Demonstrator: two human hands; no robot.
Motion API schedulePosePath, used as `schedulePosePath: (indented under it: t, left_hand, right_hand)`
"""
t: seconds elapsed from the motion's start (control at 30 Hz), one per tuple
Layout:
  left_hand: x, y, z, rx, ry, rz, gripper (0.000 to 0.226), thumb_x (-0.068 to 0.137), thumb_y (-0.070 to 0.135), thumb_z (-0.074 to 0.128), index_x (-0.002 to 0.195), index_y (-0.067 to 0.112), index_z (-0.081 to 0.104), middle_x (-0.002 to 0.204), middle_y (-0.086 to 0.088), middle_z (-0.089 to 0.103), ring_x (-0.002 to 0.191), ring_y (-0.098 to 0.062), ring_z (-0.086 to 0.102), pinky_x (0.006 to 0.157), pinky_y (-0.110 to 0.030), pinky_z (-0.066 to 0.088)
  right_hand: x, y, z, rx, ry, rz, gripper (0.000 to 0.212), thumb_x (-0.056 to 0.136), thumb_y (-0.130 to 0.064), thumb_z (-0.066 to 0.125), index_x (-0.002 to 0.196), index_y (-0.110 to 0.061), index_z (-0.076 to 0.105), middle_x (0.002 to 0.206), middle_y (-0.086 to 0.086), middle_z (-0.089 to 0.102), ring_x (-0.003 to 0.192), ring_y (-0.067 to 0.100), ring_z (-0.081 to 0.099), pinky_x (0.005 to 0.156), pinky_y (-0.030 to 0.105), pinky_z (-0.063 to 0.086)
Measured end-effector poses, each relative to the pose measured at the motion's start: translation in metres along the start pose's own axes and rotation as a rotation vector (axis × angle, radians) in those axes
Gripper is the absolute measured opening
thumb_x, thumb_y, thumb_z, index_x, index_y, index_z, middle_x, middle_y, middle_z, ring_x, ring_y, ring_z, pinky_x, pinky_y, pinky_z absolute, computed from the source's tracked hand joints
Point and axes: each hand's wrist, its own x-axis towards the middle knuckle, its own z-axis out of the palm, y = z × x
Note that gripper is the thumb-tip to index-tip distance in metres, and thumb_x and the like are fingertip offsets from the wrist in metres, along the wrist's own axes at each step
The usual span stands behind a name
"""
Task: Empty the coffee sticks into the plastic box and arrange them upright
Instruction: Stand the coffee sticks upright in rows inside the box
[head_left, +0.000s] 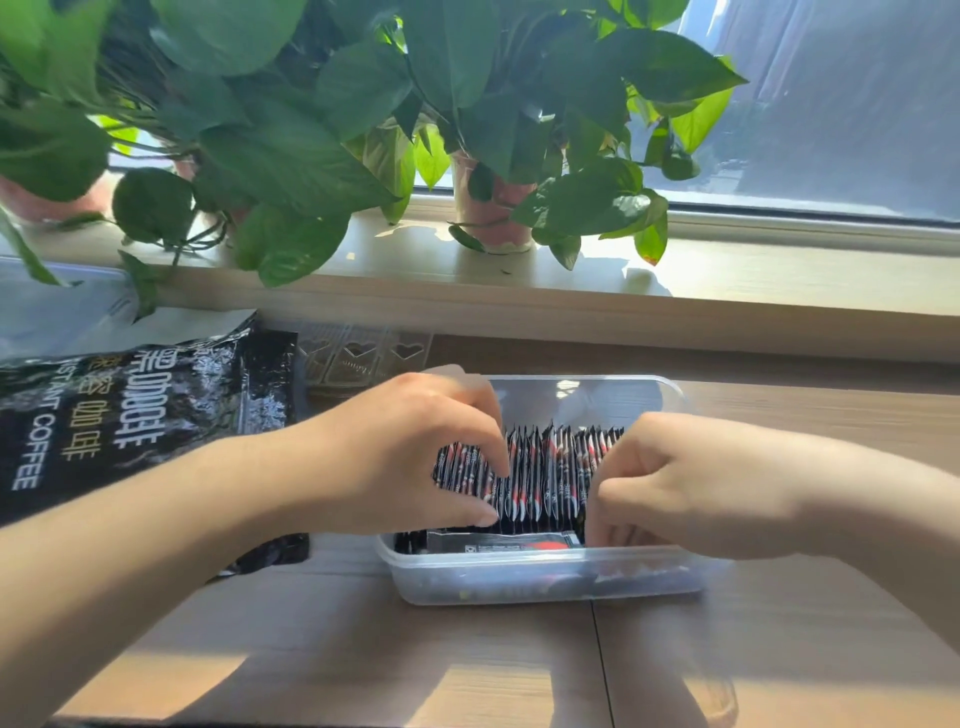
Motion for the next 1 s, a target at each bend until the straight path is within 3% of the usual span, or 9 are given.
schedulePosePath:
  t: [0.1, 0.2, 0.37, 0.43, 0.6, 0.7, 0.8, 0.93, 1.0]
  left_hand:
    - [0.002, 0.002, -0.001, -0.001, -0.054, -0.041, 0.036, 0.069, 0.05, 0.084, 0.098, 0.033, 0.073, 0.1, 0.015, 0.057, 0.094, -0.001, 0.052, 0.081, -0.024, 0.046]
    - [0.005, 0.005, -0.001, 0.021, -0.12, -0.104, 0.045, 0.065, 0.054, 0.084, 0.105, 0.036, 0.07, 0.103, 0.019, 0.052, 0.099, 0.0, 0.049, 0.086, -0.025, 0.045]
    - [0.005, 0.005, -0.005, 0.033, -0.205, -0.143, 0.043, 0.068, 0.056, 0.081, 0.104, 0.036, 0.067, 0.106, 0.021, 0.05, 0.101, 0.001, 0.049, 0.088, -0.024, 0.044]
    - [0.006, 0.005, -0.006, 0.029, -0.234, -0.141, 0.042, 0.069, 0.057, 0.08, 0.103, 0.035, 0.067, 0.105, 0.019, 0.053, 0.099, -0.002, 0.053, 0.088, -0.03, 0.047]
    - [0.007, 0.006, -0.003, 0.024, -0.278, -0.146, 0.047, 0.069, 0.066, 0.067, 0.105, 0.035, 0.064, 0.103, 0.014, 0.062, 0.096, -0.009, 0.061, 0.085, -0.036, 0.052]
    - [0.007, 0.004, -0.002, 0.033, -0.284, -0.139, 0.048, 0.069, 0.068, 0.064, 0.106, 0.036, 0.063, 0.103, 0.013, 0.063, 0.095, -0.01, 0.063, 0.085, -0.037, 0.053]
    - [0.007, 0.002, -0.002, 0.033, -0.287, -0.137, 0.05, 0.07, 0.069, 0.063, 0.108, 0.037, 0.062, 0.103, 0.013, 0.064, 0.095, -0.01, 0.063, 0.085, -0.038, 0.053]
    - [0.007, -0.001, 0.002, 0.031, -0.274, -0.124, 0.047, 0.071, 0.068, 0.064, 0.108, 0.039, 0.061, 0.104, 0.015, 0.063, 0.096, -0.008, 0.062, 0.085, -0.037, 0.052]
    - [0.006, -0.001, 0.003, 0.02, -0.253, -0.11, 0.044, 0.072, 0.065, 0.066, 0.106, 0.039, 0.062, 0.103, 0.017, 0.061, 0.095, -0.006, 0.061, 0.084, -0.035, 0.052]
  right_hand:
    - [0.001, -0.007, 0.008, -0.013, -0.024, -0.066, 0.029, 0.088, -0.025, 0.05, 0.063, -0.01, 0.055, 0.055, -0.002, 0.046, 0.052, 0.015, 0.037, 0.052, 0.03, 0.038]
    - [0.0, -0.013, 0.01, 0.012, -0.036, -0.138, 0.028, 0.088, -0.019, 0.049, 0.062, -0.009, 0.047, 0.058, 0.0, 0.036, 0.052, 0.013, 0.03, 0.05, 0.03, 0.031]
    - [-0.003, 0.001, 0.005, 0.043, 0.01, -0.132, 0.029, 0.087, -0.026, 0.047, 0.085, -0.007, 0.069, 0.077, 0.006, 0.07, 0.065, 0.014, 0.058, 0.072, 0.039, 0.055]
    - [-0.003, 0.006, 0.003, 0.03, 0.019, -0.109, 0.028, 0.089, -0.023, 0.047, 0.087, -0.009, 0.071, 0.082, 0.003, 0.074, 0.073, 0.016, 0.066, 0.078, 0.039, 0.057]
    - [0.002, -0.003, 0.013, -0.038, -0.009, -0.155, 0.026, 0.092, -0.02, 0.045, 0.076, -0.002, 0.055, 0.065, 0.004, 0.048, 0.056, 0.01, 0.037, 0.054, 0.025, 0.038]
    - [0.003, -0.005, 0.013, -0.003, -0.009, -0.156, 0.024, 0.092, -0.017, 0.044, 0.075, -0.003, 0.054, 0.065, 0.002, 0.045, 0.056, 0.01, 0.036, 0.055, 0.027, 0.038]
    - [0.002, 0.003, 0.006, 0.015, -0.017, -0.064, 0.024, 0.091, -0.02, 0.045, 0.078, -0.007, 0.061, 0.065, 0.0, 0.058, 0.059, 0.012, 0.046, 0.066, 0.038, 0.05]
    - [0.004, 0.002, 0.006, -0.048, -0.051, -0.098, 0.026, 0.095, -0.019, 0.043, 0.077, -0.004, 0.056, 0.073, 0.015, 0.057, 0.061, 0.014, 0.041, 0.057, 0.024, 0.04]
    - [0.006, -0.001, 0.008, -0.063, -0.062, -0.149, 0.026, 0.096, -0.018, 0.042, 0.077, -0.01, 0.056, 0.066, 0.001, 0.052, 0.057, 0.01, 0.041, 0.054, 0.017, 0.038]
